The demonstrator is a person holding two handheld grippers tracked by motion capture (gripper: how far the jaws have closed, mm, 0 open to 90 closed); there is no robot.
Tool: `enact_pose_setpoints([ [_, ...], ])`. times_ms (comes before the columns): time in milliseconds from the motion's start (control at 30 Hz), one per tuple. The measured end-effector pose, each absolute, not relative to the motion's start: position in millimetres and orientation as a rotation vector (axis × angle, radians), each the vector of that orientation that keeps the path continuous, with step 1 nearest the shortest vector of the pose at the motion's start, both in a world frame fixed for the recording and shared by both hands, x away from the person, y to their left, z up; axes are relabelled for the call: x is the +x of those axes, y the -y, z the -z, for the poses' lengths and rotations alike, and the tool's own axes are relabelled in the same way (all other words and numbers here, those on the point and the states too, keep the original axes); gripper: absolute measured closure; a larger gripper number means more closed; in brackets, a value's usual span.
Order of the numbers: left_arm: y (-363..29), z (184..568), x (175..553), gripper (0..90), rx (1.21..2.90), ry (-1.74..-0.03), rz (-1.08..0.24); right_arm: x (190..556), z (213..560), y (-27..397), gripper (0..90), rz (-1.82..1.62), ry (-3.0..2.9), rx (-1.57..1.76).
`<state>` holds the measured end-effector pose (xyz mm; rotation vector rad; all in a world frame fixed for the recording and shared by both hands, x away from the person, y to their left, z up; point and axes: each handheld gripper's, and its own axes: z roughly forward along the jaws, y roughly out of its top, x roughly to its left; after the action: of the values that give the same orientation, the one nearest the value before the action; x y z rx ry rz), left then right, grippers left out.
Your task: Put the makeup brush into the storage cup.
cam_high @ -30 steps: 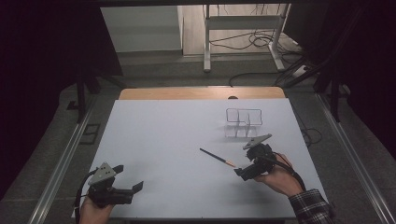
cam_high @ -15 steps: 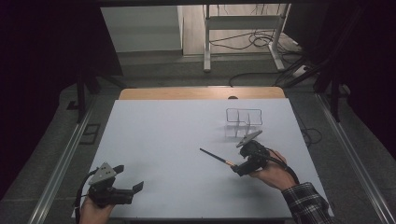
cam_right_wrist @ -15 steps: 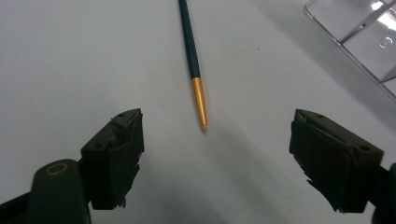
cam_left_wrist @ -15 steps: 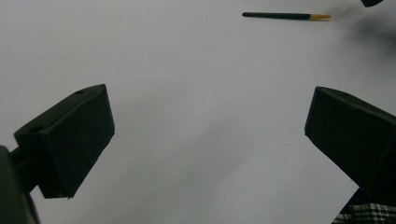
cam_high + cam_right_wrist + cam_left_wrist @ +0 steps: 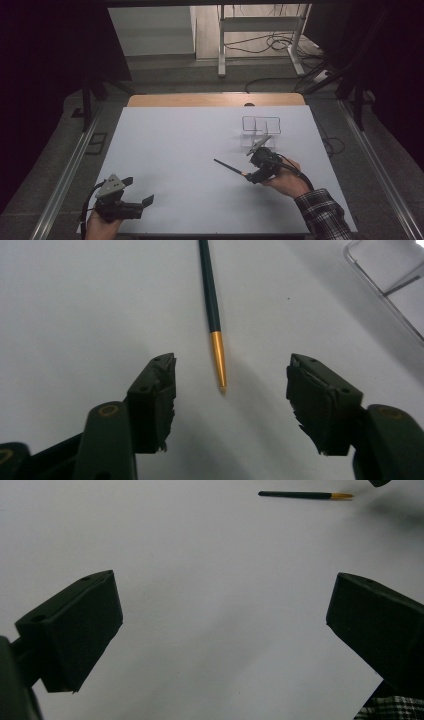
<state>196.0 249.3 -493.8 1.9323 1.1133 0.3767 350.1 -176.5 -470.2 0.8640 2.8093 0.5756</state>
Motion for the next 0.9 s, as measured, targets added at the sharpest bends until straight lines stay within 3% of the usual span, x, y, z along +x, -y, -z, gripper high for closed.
enact_pose_setpoints([
  [900,-248,494,196,1.9,1.95,-1.109,-0.374,371,474,140,67.5,-0.41,-2.897,0.73],
])
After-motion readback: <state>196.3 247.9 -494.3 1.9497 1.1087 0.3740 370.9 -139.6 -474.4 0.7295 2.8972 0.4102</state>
